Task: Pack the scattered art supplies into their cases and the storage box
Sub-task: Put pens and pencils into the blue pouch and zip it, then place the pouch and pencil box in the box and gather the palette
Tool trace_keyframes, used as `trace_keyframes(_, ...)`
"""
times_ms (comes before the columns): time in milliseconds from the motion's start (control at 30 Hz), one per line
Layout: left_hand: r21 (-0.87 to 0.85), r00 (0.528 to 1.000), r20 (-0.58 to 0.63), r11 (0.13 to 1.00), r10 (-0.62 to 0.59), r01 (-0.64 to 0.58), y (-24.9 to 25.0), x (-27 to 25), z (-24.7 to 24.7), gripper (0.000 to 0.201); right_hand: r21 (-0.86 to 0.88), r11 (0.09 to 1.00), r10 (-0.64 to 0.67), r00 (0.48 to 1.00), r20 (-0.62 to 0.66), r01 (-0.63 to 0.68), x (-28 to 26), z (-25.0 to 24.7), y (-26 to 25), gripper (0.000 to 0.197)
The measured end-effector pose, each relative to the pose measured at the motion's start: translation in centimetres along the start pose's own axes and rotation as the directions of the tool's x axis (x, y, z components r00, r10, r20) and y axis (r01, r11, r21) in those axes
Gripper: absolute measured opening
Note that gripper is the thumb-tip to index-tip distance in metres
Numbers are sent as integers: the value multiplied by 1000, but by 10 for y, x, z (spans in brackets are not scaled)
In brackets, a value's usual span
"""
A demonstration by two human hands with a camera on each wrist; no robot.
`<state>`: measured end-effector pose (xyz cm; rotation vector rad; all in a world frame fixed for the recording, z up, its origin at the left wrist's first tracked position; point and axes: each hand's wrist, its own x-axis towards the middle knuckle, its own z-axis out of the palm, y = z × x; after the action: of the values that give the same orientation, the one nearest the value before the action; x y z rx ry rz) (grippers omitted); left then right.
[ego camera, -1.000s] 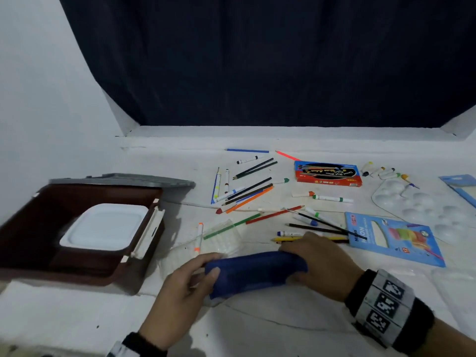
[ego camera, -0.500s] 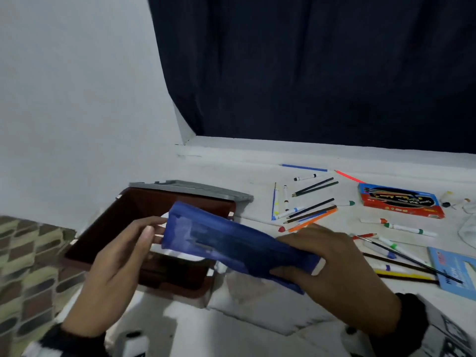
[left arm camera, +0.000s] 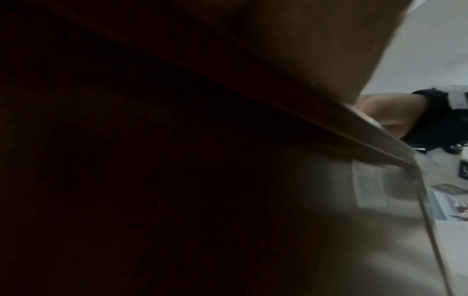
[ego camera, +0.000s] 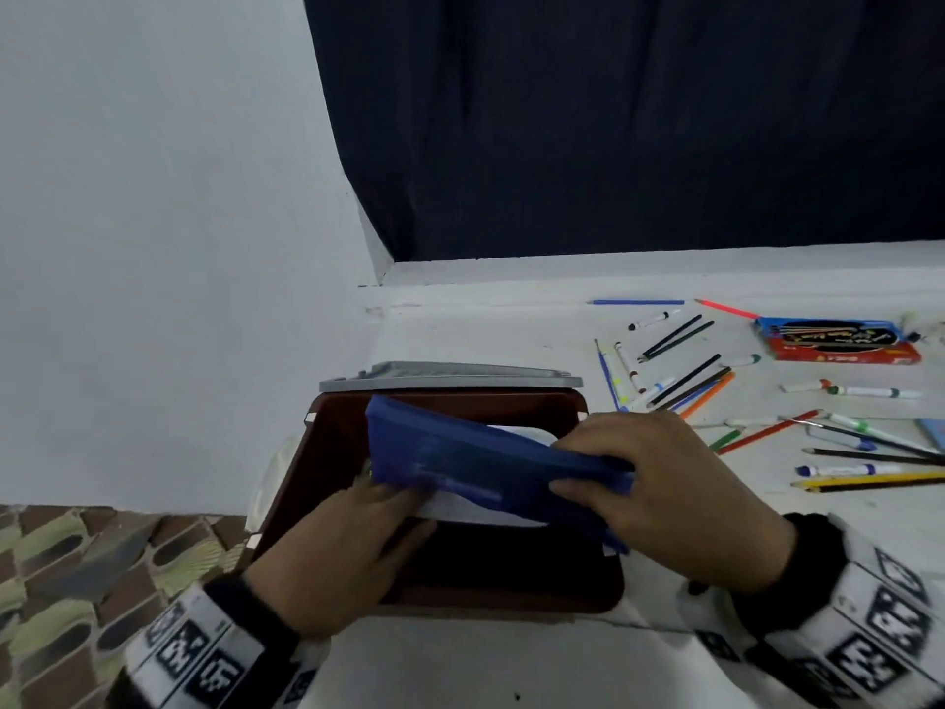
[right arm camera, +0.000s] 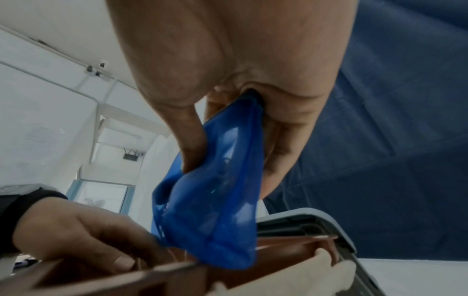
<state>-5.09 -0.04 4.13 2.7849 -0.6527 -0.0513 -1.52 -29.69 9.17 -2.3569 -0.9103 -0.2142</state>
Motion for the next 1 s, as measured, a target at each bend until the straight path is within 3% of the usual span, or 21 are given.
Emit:
trace_keyframes(167,-193,998,-55,981,-20,9,-2,2,-6,64,47,998,52,987,-149,-46,4,14,-7,19)
trace_keyframes(300,-243,992,-127,969,1,-32,-4,-7,-5,54,-74,997,-10,981,-196,-4,19,27,-3,35)
trace_keyframes(400,-251,978,-209,968,-22,-31,-4,-14,-5,41,-262,961,-129,979,-158,84,32,43,3,41)
trace_keyframes(500,-259,965,-257,966,-45,-24,-2,-18,-4,35,-396,897,-221,975,-17,197,33,61,10,41)
trace_keyframes(667,-303,968,-234,953,-86,11,0,-15,-5,29,-327,938,-80,989,124,117,19,63,12,40)
trace_keyframes(833,-330,934,-351,943,-74,-49,5,-16,-9,32,-318,946,-40,996,82,65,17,70,17,40)
trace_keyframes(1000,-314,937,-332,949,-111,1,14,-9,-11,45,-309,951,42,994,103,-8,24,66,14,48)
